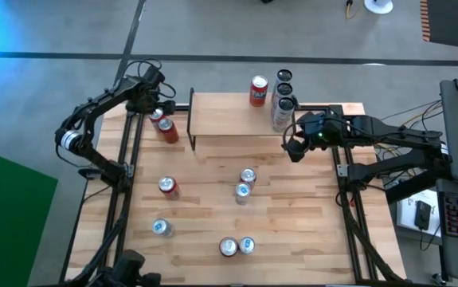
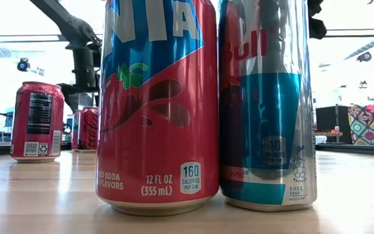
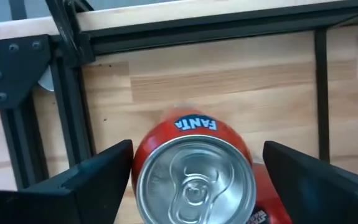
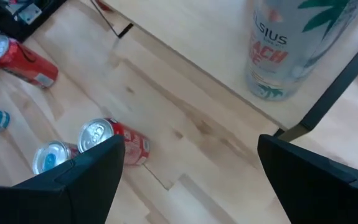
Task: Place canned beverage on shelf
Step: Put the top red soda can aligned with the other red soda can on the shelf
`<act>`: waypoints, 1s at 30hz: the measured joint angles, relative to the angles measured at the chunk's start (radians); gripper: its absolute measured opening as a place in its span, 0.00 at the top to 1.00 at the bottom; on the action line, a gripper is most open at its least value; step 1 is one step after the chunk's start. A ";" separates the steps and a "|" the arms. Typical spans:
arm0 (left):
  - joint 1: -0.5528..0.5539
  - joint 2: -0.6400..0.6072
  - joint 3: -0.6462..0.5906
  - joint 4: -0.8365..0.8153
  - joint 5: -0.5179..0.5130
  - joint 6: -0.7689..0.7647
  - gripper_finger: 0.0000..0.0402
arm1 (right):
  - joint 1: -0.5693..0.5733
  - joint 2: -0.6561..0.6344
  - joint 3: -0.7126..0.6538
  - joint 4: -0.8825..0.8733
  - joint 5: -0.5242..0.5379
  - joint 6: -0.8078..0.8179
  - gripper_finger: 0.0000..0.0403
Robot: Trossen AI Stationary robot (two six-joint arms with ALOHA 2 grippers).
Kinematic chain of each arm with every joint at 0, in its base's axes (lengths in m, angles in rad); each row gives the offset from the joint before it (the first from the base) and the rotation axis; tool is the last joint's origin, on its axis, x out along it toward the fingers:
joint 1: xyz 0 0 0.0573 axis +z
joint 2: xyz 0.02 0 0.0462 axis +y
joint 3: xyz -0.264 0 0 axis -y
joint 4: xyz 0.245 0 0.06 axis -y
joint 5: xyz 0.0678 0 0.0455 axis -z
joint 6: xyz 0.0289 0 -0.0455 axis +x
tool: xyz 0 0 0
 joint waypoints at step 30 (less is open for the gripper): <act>-0.039 -0.016 0.685 -0.531 -0.044 0.199 0.34 | 0.295 0.007 -0.120 0.331 0.170 0.116 0.12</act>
